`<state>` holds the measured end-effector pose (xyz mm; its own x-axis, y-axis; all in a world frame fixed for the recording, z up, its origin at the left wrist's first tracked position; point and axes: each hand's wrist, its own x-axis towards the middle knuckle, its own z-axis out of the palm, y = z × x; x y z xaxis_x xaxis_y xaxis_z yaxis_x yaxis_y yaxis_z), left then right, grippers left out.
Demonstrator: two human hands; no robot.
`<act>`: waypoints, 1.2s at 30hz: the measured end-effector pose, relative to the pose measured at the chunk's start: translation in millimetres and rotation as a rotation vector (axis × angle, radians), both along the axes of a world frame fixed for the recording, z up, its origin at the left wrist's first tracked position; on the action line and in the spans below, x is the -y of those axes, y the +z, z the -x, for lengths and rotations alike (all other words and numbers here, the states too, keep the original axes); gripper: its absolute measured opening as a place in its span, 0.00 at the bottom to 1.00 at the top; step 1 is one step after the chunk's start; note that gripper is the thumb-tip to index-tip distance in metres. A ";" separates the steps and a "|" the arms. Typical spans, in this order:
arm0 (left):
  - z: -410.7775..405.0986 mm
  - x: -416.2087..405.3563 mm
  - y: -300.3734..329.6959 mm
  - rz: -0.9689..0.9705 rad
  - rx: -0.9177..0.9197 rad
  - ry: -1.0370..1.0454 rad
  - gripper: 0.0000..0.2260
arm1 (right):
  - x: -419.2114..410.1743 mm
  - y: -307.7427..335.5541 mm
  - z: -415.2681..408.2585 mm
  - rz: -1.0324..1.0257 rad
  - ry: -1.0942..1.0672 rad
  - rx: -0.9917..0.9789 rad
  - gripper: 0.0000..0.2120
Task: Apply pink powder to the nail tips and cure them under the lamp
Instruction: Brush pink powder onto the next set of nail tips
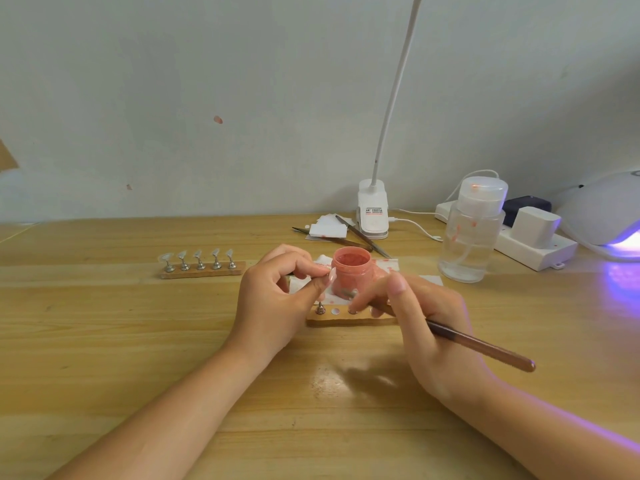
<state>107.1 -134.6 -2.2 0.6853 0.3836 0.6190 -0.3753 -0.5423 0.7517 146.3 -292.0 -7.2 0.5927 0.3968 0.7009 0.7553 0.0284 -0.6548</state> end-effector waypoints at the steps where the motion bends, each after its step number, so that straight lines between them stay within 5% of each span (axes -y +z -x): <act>1: 0.2 -0.1 0.0 0.000 0.001 -0.001 0.15 | -0.4 0.2 -0.8 -0.006 -0.026 0.004 0.22; 8: 0.6 0.3 1.4 0.020 0.000 -0.002 0.16 | 1.4 1.6 1.8 -0.004 0.048 -0.009 0.25; 20: 4.0 0.8 2.8 0.024 -0.025 -0.081 0.02 | -0.6 0.4 -4.3 0.020 -0.067 0.073 0.18; 36: 1.1 -0.2 0.6 0.036 -0.023 -0.092 0.07 | 0.1 0.0 0.6 -0.039 0.021 -0.051 0.22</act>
